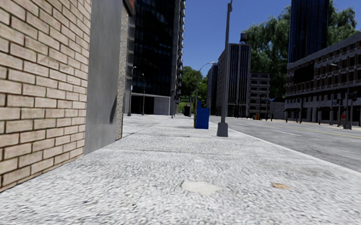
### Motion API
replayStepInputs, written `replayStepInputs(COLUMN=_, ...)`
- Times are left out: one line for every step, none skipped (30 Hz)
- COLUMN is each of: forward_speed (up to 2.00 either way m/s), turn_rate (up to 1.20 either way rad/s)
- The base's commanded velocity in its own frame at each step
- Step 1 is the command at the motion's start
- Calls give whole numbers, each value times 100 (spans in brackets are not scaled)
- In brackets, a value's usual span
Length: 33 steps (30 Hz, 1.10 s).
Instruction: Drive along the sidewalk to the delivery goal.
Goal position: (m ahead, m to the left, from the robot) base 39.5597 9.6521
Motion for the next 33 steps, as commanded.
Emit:
replayStepInputs(forward_speed=200, turn_rate=0)
replayStepInputs(forward_speed=200, turn_rate=0)
replayStepInputs(forward_speed=200, turn_rate=0)
replayStepInputs(forward_speed=200, turn_rate=0)
replayStepInputs(forward_speed=200, turn_rate=0)
replayStepInputs(forward_speed=200, turn_rate=0)
replayStepInputs(forward_speed=200, turn_rate=0)
replayStepInputs(forward_speed=200, turn_rate=0)
replayStepInputs(forward_speed=200, turn_rate=0)
replayStepInputs(forward_speed=200, turn_rate=0)
replayStepInputs(forward_speed=200, turn_rate=0)
replayStepInputs(forward_speed=200, turn_rate=0)
replayStepInputs(forward_speed=200, turn_rate=0)
replayStepInputs(forward_speed=200, turn_rate=0)
replayStepInputs(forward_speed=200, turn_rate=0)
replayStepInputs(forward_speed=200, turn_rate=0)
replayStepInputs(forward_speed=200, turn_rate=0)
replayStepInputs(forward_speed=200, turn_rate=0)
replayStepInputs(forward_speed=200, turn_rate=0)
replayStepInputs(forward_speed=200, turn_rate=0)
replayStepInputs(forward_speed=200, turn_rate=0)
replayStepInputs(forward_speed=200, turn_rate=0)
replayStepInputs(forward_speed=200, turn_rate=0)
replayStepInputs(forward_speed=200, turn_rate=0)
replayStepInputs(forward_speed=200, turn_rate=0)
replayStepInputs(forward_speed=200, turn_rate=0)
replayStepInputs(forward_speed=200, turn_rate=0)
replayStepInputs(forward_speed=200, turn_rate=0)
replayStepInputs(forward_speed=200, turn_rate=0)
replayStepInputs(forward_speed=200, turn_rate=0)
replayStepInputs(forward_speed=200, turn_rate=0)
replayStepInputs(forward_speed=200, turn_rate=0)
replayStepInputs(forward_speed=200, turn_rate=0)
